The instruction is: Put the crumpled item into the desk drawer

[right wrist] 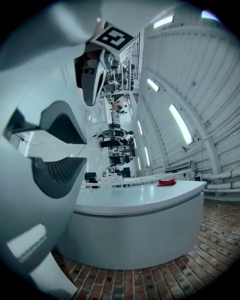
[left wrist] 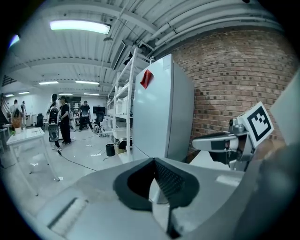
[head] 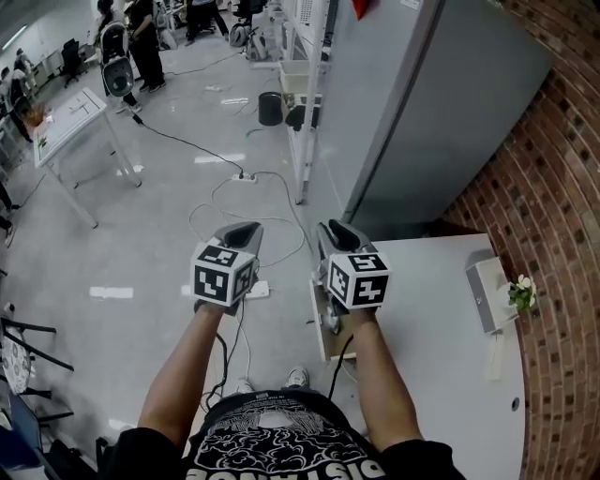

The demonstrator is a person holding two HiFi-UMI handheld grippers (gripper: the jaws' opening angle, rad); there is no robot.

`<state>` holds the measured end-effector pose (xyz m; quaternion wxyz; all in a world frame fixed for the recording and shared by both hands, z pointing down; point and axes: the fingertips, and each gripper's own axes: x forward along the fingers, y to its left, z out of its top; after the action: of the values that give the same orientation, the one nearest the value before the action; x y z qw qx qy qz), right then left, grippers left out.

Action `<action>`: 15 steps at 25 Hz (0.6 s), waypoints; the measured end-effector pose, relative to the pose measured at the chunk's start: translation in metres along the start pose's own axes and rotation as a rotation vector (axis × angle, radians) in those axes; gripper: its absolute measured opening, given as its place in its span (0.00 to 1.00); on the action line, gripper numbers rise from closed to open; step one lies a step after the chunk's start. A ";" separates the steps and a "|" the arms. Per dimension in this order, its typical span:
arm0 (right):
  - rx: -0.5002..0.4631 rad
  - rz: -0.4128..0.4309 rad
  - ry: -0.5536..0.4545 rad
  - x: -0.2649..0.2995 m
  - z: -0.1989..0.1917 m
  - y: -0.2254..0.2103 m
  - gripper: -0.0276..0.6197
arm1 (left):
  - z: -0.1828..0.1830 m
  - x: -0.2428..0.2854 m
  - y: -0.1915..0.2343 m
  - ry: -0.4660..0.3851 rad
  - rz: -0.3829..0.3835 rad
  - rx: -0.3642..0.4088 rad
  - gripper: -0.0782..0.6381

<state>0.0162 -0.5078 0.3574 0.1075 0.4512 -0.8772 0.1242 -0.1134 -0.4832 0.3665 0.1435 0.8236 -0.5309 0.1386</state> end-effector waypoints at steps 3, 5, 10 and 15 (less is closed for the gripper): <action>-0.013 -0.007 -0.026 -0.003 0.014 0.005 0.18 | 0.008 -0.004 0.005 -0.013 -0.005 0.021 0.11; -0.022 -0.013 -0.040 -0.007 0.021 0.007 0.17 | 0.015 -0.010 0.009 -0.033 -0.001 0.035 0.11; -0.032 -0.024 -0.089 -0.019 0.040 0.013 0.12 | 0.029 -0.025 0.019 -0.078 0.008 0.049 0.11; -0.056 -0.050 -0.111 -0.022 0.043 0.017 0.04 | 0.032 -0.032 0.035 -0.093 0.030 0.041 0.11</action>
<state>0.0118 -0.4949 0.3079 0.0744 0.4761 -0.8733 0.0719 -0.1561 -0.4829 0.3280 0.0995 0.8238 -0.5465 0.1131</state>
